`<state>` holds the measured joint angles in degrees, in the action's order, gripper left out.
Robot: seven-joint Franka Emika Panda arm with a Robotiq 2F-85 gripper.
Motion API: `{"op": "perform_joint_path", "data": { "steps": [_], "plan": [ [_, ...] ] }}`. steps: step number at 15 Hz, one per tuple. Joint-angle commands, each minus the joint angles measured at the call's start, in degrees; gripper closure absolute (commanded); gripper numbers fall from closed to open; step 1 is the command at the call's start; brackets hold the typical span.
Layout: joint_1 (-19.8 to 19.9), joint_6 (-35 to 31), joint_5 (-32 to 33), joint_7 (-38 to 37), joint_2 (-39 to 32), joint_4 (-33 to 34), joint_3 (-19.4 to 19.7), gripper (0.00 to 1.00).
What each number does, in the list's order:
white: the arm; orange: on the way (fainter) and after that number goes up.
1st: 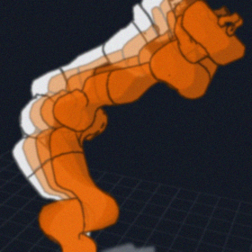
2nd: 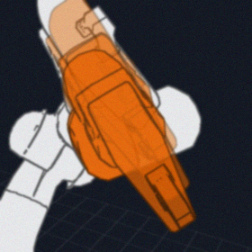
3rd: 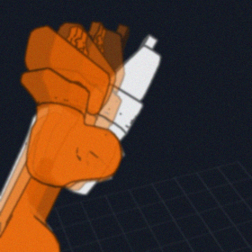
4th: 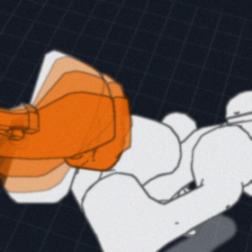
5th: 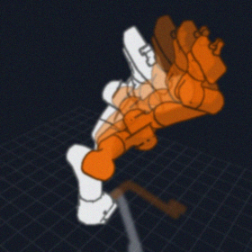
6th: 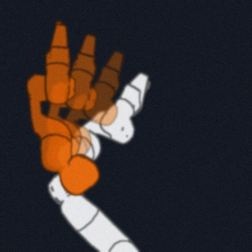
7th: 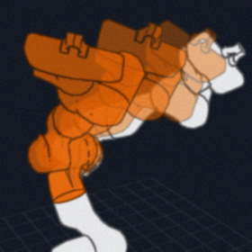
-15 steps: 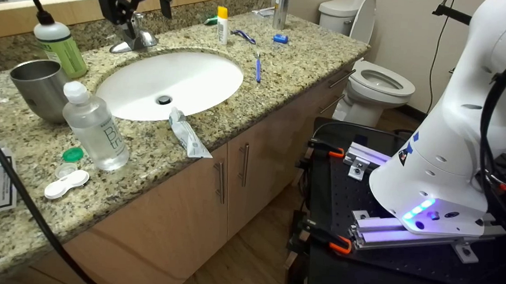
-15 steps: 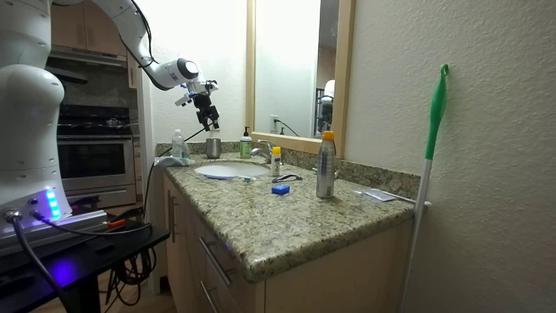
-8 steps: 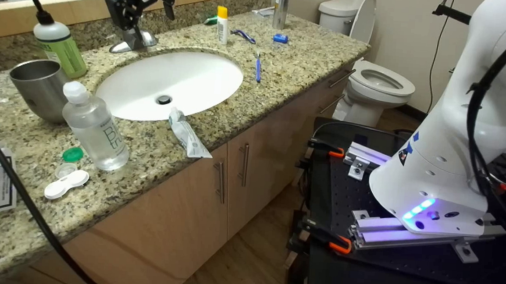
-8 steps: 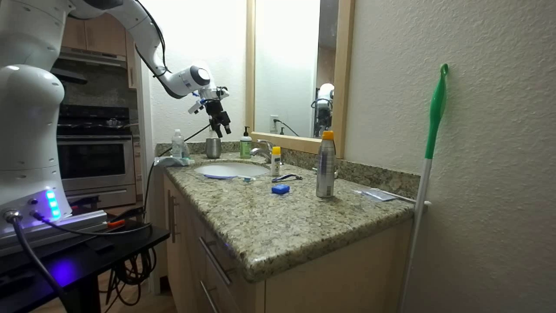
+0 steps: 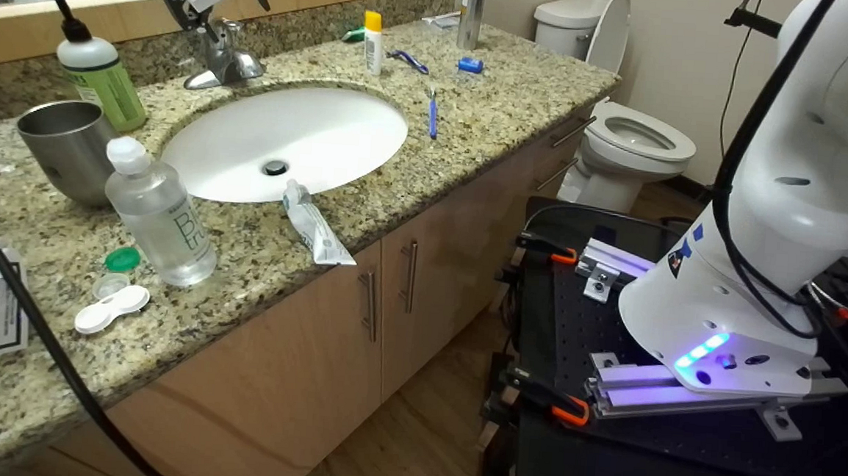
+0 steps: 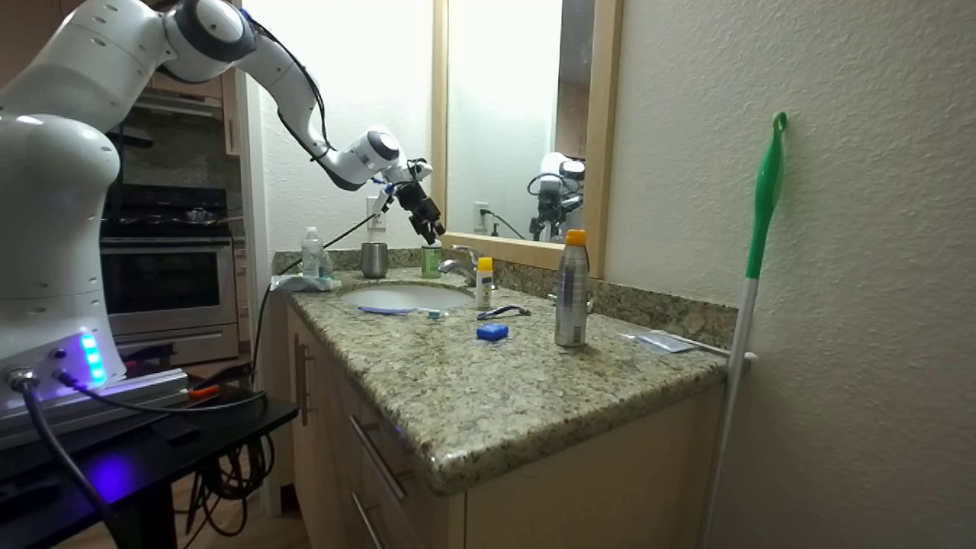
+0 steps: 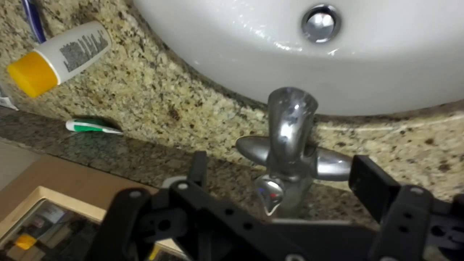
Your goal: Open the tap
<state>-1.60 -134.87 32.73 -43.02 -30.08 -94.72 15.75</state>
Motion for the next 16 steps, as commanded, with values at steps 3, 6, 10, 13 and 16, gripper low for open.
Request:
{"op": "perform_joint_path", "data": {
  "steps": [3, 6, 10, 13, 16],
  "plan": [
    [0.0, 0.6, 0.2, -1.9, -2.7, 3.1, 2.1, 0.0],
    [2.1, -3.8, -2.6, -0.6, -3.5, 3.7, 0.4, 0.0],
    [4.4, -10.4, -9.4, -1.9, -4.2, 4.3, 1.6, 0.0],
    [3.4, -9.4, -10.5, -1.6, -3.8, 3.9, 3.1, 0.0],
    [4.5, -9.8, -11.9, -1.2, -4.2, 3.9, 3.2, 0.0]
  ]
}}
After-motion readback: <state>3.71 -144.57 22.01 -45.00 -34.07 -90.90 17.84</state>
